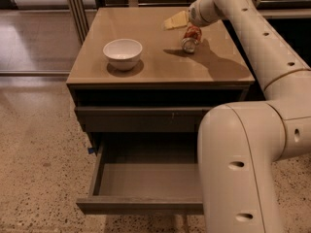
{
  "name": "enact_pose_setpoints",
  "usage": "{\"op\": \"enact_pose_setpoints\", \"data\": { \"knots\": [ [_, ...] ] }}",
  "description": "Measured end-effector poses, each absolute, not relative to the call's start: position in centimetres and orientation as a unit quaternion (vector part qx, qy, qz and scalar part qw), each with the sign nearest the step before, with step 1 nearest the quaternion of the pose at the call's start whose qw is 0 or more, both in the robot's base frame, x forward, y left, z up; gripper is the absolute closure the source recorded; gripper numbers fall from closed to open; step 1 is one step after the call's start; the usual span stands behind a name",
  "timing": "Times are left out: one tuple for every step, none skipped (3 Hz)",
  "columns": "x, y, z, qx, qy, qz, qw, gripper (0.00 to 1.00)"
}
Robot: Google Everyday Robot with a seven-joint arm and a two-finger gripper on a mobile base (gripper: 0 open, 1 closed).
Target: Place coke can into middle drawer
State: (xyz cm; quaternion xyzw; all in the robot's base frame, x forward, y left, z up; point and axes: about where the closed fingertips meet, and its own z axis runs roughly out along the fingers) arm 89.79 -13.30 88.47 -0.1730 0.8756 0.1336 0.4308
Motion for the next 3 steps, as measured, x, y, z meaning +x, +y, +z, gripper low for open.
{"op": "enact_pose_setpoints", "data": {
  "knots": [
    [89.2, -13.7, 86.8, -0.172, 0.886, 0.13, 0.412, 0.0],
    [88.9, -14.1, 84.8, -0.169, 0.894, 0.127, 0.395, 0.0],
    [88.9, -14.1, 84.7, -0.169, 0.894, 0.128, 0.394, 0.18]
  ]
}}
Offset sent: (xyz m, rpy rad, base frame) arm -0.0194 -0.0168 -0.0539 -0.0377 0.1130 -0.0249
